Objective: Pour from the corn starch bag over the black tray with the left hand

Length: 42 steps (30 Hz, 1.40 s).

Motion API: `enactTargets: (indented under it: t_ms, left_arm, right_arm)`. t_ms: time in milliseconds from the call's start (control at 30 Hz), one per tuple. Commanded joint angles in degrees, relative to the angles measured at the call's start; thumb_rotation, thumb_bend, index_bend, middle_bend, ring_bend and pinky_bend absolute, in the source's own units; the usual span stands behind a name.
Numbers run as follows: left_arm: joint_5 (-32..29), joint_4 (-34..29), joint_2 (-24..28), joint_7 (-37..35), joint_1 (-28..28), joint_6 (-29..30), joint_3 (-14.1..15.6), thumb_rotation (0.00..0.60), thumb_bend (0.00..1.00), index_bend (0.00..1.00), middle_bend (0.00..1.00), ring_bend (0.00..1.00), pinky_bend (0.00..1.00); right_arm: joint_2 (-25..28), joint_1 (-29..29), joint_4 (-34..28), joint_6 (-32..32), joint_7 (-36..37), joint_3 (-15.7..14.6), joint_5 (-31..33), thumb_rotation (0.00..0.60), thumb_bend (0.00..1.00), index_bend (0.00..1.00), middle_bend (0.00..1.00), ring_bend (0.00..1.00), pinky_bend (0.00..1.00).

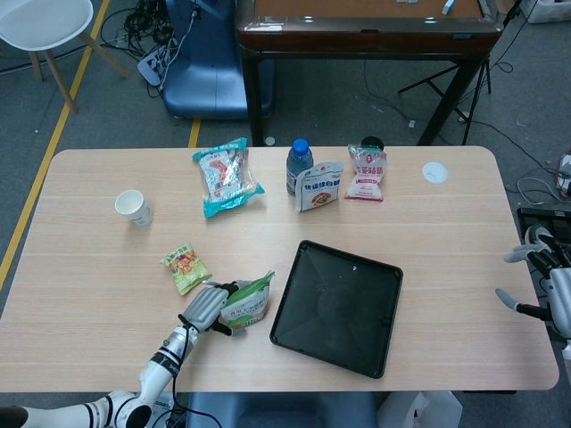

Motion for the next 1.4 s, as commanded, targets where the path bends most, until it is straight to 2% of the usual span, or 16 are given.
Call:
enactTargets:
  t_ms: [33, 233, 333, 467, 667, 867, 1133, 1400]
  left_arm:
    - [-0.1, 0.7, -0.8, -0.2, -0.1, 0.4, -0.1, 0.6, 0.12, 0.21, 0.24, 0.29, 0.32]
    - [0.6, 4.3, -3.7, -2.3, -0.4, 2.0, -0.6, 0.6, 0.13, 0.29, 0.33, 0.37, 0.43]
    - [1.4, 7.0, -5.2, -3.3, -0.6, 3.0, -0.6, 0.6, 0.13, 0.36, 0.41, 0.43, 0.51]
    - [3.1, 9.8, -5.8, -4.8, -0.8, 4.0, 0.0, 0.6, 0.19, 0.46, 0.54, 0.52, 0.61]
    - [7.5, 12.1, -4.5, -8.3, -0.9, 7.8, 1.4, 0.6, 0.23, 0.55, 0.66, 0.6, 0.7]
    - [12.6, 10.9, 0.2, -9.8, -2.4, 11.0, 2.8, 0.6, 0.25, 0.57, 0.69, 0.63, 0.72]
    - [16.2, 2.4, 8.1, 1.2, -6.0, 10.5, 2.4, 0.6, 0.27, 0.56, 0.7, 0.63, 0.73]
    - [17.3, -4.2, 8.9, 17.9, -9.5, 8.0, 0.7, 0.6, 0.29, 0.57, 0.72, 0.65, 0.74]
  right_arm:
    - [0.0, -0.1, 0.1, 0.0, 0.1, 0.0, 0.1, 0.6, 0.1, 0.41, 0.34, 0.15, 0.18]
    - [0.1, -0.3, -0.1, 0.2, 0.0, 0.1, 0.0, 0.6, 0.1, 0.41, 0.34, 0.16, 0.18]
    - [0.2, -0.3, -0.2, 0.2, 0.0, 0.1, 0.1, 0.6, 0.1, 0.41, 0.34, 0.16, 0.18]
    - [0.3, -0.3, -0.3, 0.2, -0.1, 0.3, 0.1, 0.6, 0.1, 0.41, 0.34, 0.16, 0.18]
    - [0.2, -0.2, -0.4, 0.1, -0.1, 0.4, 0.0, 0.6, 0.1, 0.41, 0.34, 0.15, 0.18]
    - [0.2, 0.0, -0.5, 0.2, -0.1, 0.5, -0.4, 0.6, 0.1, 0.41, 0.34, 0.16, 0.18]
    - [-0.4, 0.3, -0.2, 0.1, 0.2, 0.5, -1.0, 0.6, 0.1, 0.41, 0.35, 0.16, 0.18]
    - [-0.9, 0.6, 0.4, -0.1, 0.9, 0.3, -1.7, 0.6, 0.1, 0.41, 0.34, 0.15, 0.18]
